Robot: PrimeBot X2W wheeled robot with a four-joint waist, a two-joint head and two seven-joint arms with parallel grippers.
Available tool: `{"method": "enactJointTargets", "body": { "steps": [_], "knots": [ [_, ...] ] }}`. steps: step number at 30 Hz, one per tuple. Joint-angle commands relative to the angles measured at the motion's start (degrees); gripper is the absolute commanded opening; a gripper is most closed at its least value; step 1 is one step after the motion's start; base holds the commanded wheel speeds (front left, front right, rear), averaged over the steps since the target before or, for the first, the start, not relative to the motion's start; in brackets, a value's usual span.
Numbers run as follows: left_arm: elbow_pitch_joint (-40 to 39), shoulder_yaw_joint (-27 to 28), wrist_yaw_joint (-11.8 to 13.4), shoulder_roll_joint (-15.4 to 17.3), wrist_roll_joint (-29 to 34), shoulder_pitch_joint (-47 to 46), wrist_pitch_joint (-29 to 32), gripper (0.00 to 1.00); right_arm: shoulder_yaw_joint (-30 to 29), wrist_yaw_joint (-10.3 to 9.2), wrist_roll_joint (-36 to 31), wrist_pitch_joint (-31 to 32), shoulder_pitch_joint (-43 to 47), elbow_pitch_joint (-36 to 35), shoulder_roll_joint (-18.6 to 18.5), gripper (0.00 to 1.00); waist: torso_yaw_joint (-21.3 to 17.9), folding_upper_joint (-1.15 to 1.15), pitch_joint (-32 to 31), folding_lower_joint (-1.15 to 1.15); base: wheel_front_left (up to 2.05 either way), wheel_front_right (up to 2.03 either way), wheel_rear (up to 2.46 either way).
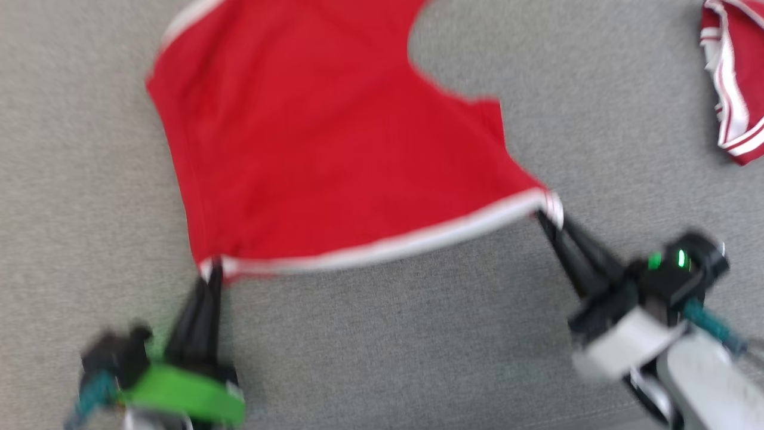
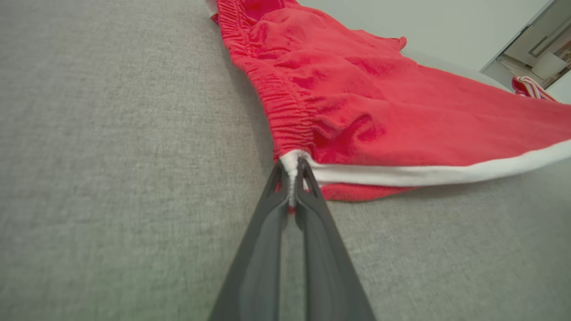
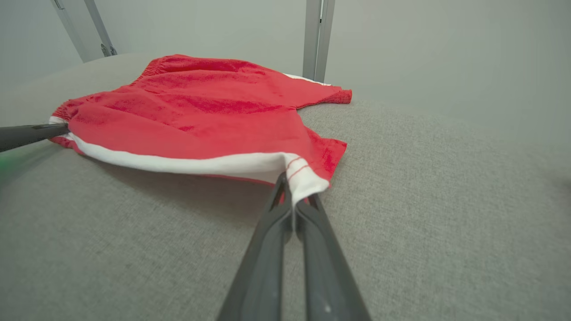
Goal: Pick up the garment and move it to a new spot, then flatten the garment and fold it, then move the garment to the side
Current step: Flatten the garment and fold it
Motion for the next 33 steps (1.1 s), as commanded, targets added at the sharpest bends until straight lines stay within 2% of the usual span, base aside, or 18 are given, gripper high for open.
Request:
{"method": "enactJointTargets", "body": {
  "steps": [1, 3, 6, 8, 11, 13, 17, 22, 25, 33],
  "knots": [
    [-1.3, 0.64, 1.27, -1.18, 1.01, 5.32, 0.11, 0.0, 0.17, -0.05, -0.71, -0.22, 4.58, -1.02, -0.39, 0.0, 0.93, 0.0, -10.08, 0.0, 0.0, 0.0, 0.0],
    [-3.4, 1.4, 2.89, -3.0, 1.57, 13.35, 0.1, 0.0, 0.79, -0.04, -0.57, -0.23, 11.27, -2.28, -1.35, 0.0, 0.5, 0.0, -12.88, 0.0, 0.0, 0.0, 0.0],
    [-6.5, 1.19, 4.3, -4.72, 1.51, 22.22, 0.07, 0.0, -2.78, -0.07, 0.53, -0.23, 20.79, -4.67, -2.26, 0.0, 1.79, 0.0, -15.2, 0.0, 0.0, 0.0, 0.0],
    [-8.49, 0.59, 4.66, -5.35, 0.41, 25.74, 0.43, 0.0, -6.16, -0.07, 1.19, -0.23, 25.37, -6.46, -2.49, 0.0, 2.96, 0.0, -15.58, 0.0, 0.0, 0.0, 0.0],
    [-11.37, 0.09, 4.37, -5.81, -0.95, 27.59, 1.06, 0.0, -8.3, -0.07, 1.77, -0.23, 26.66, -8.27, -3.52, 0.0, 3.86, 0.0, -14.99, 0.0, 0.0, 0.0, 0.0],
    [-12.69, -0.28, 4.64, -5.1, 0.57, 25.44, 1.39, 0.0, -7.37, -0.07, 2.54, -0.23, 23.34, -8.7, -4.51, 0.0, 4.46, 0.0, -13.98, 0.0, 0.0, 0.0, 0.0],
    [-14.49, -0.84, 3.89, -5.86, 0.3, 19.09, 3.16, 0.0, -4.09, -0.07, 2.91, -0.2, 13.9, -5.2, -7.82, 0.0, 6.26, 0.0, -10.12, 0.0, 0.0, 0.0, 0.0],
    [-14.9, -1.74, 3.17, -7.18, -0.53, 9.15, 6.69, 0.0, 4.28, -0.07, 5.68, -0.06, -1.38, 1.42, -12.51, 0.0, 10.68, 0.0, -4.8, 0.0, 0.0, 0.0, 0.0],
    [-14.01, -1.43, 3.99, -8.11, -0.79, 4.74, 7.91, 0.0, 9.99, -0.06, 8.38, 1.03, -10.74, 4.95, -14.73, 0.0, 12.9, 0.0, -2.42, 0.0, 0.0, 0.0, 0.0],
    [-11.16, -2.08, 4.97, -9.87, -0.34, -2.35, 8.82, 0.0, 23.69, -0.06, 17.6, 3.94, -30.86, 15.82, -15.99, 0.0, 17.15, 0.0, 0.26, 0.0, 0.0, 0.0, 0.0]
  ]
}}
